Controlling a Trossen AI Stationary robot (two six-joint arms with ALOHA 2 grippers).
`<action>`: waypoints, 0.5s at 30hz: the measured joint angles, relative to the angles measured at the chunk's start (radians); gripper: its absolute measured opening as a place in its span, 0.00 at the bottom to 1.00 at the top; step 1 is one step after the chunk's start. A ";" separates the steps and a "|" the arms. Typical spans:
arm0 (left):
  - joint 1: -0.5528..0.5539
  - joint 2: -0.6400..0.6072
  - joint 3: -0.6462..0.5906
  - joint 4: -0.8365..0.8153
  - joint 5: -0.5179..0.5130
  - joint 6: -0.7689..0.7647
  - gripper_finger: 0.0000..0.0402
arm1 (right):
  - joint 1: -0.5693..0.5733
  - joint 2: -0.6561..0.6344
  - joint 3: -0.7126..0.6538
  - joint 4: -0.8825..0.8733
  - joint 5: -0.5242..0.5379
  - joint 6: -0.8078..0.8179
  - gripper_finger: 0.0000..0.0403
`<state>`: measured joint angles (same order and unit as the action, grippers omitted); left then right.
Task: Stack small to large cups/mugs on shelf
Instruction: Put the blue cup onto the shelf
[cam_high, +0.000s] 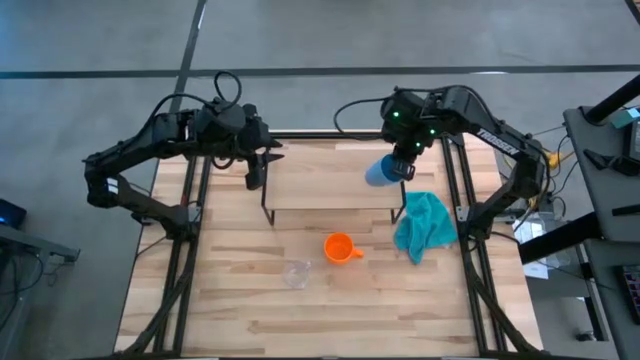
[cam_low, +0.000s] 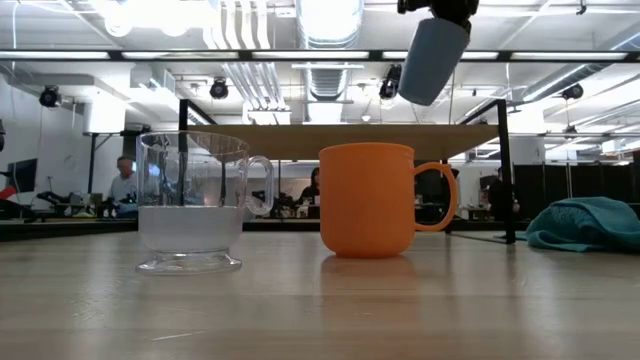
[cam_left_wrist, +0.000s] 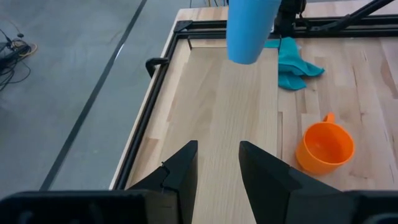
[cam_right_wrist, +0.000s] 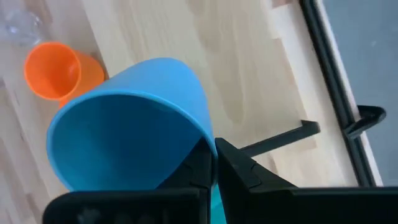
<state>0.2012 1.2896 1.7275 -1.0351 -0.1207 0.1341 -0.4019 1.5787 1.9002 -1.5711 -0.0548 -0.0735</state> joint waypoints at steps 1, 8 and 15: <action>0.000 0.000 0.000 0.000 0.000 0.000 0.26 | 0.000 0.001 -0.007 0.001 -0.001 -0.006 0.02; 0.000 0.000 0.000 0.003 0.000 0.000 0.26 | -0.001 0.009 -0.083 0.000 0.004 -0.040 0.02; 0.000 0.000 0.000 0.014 0.000 0.000 0.26 | -0.002 0.009 -0.125 -0.001 0.060 -0.058 0.02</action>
<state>0.2013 1.2896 1.7275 -1.0208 -0.1207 0.1341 -0.4034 1.5875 1.7756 -1.5717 0.0048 -0.1319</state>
